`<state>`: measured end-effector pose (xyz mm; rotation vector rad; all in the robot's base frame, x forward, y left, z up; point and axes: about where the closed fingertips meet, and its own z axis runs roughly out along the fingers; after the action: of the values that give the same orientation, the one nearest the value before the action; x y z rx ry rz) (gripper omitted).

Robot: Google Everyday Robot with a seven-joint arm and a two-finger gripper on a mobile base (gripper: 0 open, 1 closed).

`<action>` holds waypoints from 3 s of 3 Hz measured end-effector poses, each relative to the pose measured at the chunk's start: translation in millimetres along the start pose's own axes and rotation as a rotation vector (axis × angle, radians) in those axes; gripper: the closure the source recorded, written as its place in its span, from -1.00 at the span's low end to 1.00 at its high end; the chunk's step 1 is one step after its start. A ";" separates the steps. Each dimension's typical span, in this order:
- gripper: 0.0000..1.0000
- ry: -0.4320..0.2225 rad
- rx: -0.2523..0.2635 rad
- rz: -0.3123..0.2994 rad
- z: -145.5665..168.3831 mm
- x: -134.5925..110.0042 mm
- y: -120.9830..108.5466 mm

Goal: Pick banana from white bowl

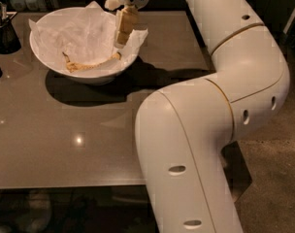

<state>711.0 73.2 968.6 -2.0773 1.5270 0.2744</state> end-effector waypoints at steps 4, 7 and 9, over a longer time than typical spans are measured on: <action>-0.18 0.174 -0.152 0.027 94.6 30.9 -3.1; -0.18 0.207 -0.203 0.053 127.3 46.6 1.0; 0.07 0.207 -0.203 0.053 126.2 45.9 1.0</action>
Offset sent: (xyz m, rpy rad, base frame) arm 0.0372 0.0097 -0.0292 -0.1780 0.1219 0.0531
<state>744.5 102.7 842.0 -2.2853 1.7405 0.2492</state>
